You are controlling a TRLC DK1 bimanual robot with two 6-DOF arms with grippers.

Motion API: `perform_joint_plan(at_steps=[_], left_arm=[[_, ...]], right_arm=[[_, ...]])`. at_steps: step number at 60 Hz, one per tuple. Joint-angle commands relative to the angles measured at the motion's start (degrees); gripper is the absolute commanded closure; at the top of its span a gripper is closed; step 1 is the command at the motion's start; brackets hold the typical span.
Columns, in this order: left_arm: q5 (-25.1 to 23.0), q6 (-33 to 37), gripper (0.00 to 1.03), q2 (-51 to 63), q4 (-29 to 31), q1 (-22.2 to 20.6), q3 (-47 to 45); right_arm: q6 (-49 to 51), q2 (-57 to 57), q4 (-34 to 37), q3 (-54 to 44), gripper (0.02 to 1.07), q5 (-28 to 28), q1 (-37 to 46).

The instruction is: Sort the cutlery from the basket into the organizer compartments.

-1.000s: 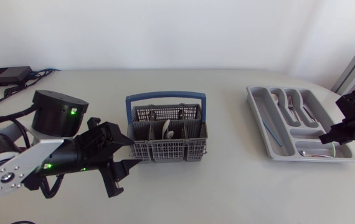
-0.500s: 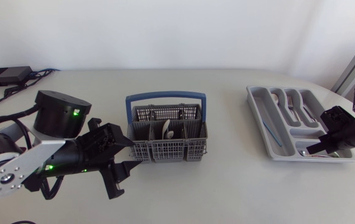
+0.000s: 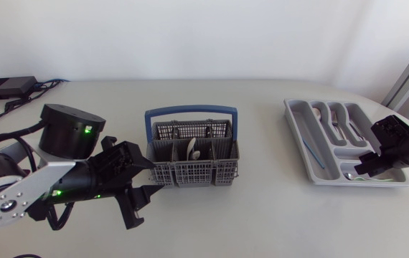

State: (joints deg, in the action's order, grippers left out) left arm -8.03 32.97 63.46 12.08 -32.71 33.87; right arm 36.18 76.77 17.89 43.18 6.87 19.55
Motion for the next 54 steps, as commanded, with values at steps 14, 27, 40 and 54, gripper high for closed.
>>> perform_joint_plan(at_steps=[14,27,40,54], left_arm=[[0.4,-1.4,0.42,-0.3,-0.2,-0.4,0.7],[0.5,-1.4,0.42,-0.3,-0.7,-0.6,0.2],[0.6,-1.1,0.42,1.1,-1.4,-1.1,0.8],[1.3,-0.6,0.42,4.4,-3.0,-1.5,2.3]], right_arm=[[-6.9,-12.9,16.7,5.9,0.29,-7.0,-13.3],[-17.6,-11.6,24.6,11.9,0.29,-10.7,-30.4],[-26.3,-6.5,25.1,16.1,0.29,-17.5,-40.6],[-31.3,-0.6,22.3,17.8,0.29,-22.8,-45.6]])
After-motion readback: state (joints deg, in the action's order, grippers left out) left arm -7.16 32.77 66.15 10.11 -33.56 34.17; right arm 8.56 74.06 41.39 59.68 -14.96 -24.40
